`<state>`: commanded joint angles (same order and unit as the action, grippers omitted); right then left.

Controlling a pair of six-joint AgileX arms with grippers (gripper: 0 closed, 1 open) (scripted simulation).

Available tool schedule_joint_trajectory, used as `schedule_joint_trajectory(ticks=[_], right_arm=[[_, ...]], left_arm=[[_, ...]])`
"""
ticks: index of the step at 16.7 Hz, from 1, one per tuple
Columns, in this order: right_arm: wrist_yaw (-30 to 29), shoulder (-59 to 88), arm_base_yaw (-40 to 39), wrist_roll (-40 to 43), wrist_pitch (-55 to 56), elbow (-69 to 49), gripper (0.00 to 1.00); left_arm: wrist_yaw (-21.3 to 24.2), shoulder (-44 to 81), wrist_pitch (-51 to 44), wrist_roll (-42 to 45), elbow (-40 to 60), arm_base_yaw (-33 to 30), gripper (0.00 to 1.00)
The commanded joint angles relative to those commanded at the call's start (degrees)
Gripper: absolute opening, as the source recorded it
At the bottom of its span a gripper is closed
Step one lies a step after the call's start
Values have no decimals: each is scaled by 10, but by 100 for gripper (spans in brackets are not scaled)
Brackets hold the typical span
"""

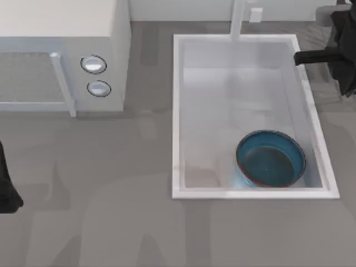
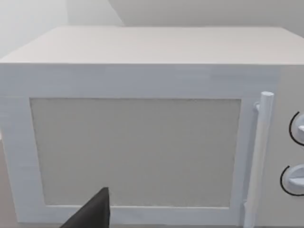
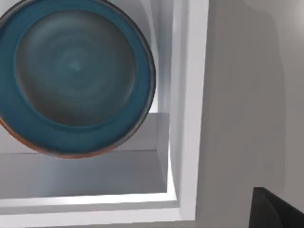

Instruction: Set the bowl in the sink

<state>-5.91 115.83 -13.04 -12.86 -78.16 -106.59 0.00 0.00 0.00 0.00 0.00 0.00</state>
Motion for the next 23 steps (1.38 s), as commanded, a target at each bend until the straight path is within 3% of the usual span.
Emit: schedule_joint_trajectory(ticks=[5,11,18,23], right_arm=[[33,-3,-99,9,48,46,0],[100,-26,-324,29,191,156,0],[149,-86,-578,55,448,300,0],[117,-157,-649,70,673,380,0]], left_arm=[[0,0,0,0,0,0,100],[0,0,0,0,0,0,100],[0,0,0,0,0,0,100],[0,0,0,0,0,0,100]])
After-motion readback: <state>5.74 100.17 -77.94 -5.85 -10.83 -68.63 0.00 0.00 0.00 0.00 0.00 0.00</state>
